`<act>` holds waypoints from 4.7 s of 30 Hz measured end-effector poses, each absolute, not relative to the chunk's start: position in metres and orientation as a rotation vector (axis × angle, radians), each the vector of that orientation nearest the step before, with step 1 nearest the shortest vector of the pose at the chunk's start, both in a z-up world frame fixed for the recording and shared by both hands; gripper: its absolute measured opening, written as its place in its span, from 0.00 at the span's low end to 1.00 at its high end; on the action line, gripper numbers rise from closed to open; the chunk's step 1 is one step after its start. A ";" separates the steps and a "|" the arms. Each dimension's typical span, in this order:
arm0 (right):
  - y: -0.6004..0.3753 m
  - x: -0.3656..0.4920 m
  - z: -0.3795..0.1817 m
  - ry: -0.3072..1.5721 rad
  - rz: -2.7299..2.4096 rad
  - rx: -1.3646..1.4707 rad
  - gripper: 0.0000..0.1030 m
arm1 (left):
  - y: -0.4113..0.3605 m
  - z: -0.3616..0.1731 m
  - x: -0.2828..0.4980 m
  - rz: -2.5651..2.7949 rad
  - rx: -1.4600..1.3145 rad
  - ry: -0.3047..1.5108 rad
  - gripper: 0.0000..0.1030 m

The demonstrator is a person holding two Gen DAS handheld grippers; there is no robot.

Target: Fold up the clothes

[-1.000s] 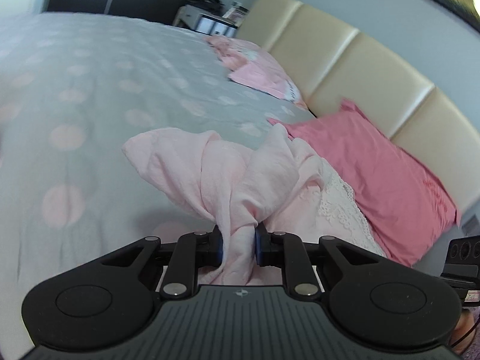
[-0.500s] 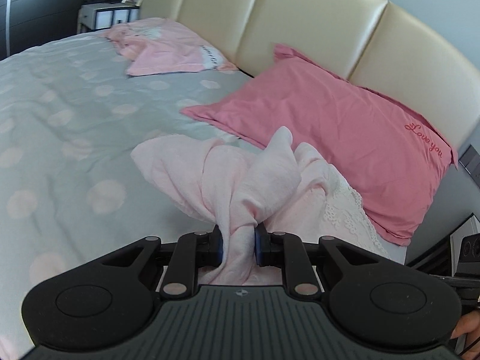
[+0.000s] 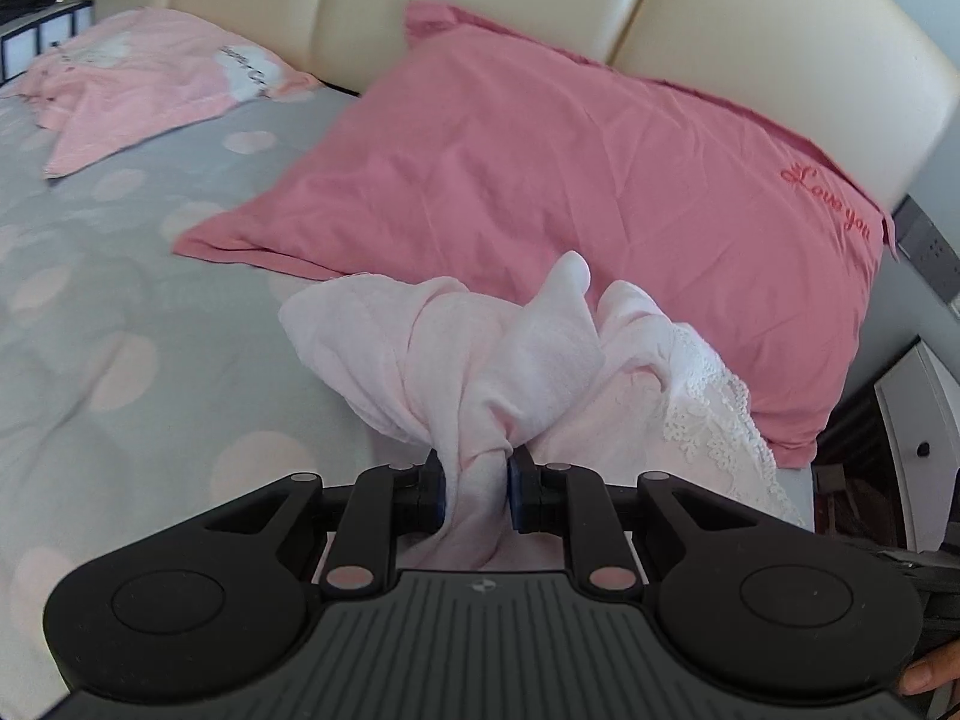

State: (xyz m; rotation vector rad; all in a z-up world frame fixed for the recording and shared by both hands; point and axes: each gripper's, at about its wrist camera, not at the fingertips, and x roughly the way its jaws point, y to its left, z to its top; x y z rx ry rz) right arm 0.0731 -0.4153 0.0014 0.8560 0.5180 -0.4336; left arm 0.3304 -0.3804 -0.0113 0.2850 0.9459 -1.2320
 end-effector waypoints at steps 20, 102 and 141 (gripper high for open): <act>-0.441 0.099 -0.050 0.631 -0.576 0.889 0.22 | -0.423 -0.097 0.363 -1.258 0.360 1.069 0.17; -0.569 0.104 -0.081 0.845 -0.237 1.154 0.62 | -0.211 -0.129 0.233 -0.705 -0.697 1.123 0.20; -0.573 0.146 0.102 0.160 0.168 1.158 0.10 | -0.213 0.049 0.312 -0.986 -0.934 0.777 0.16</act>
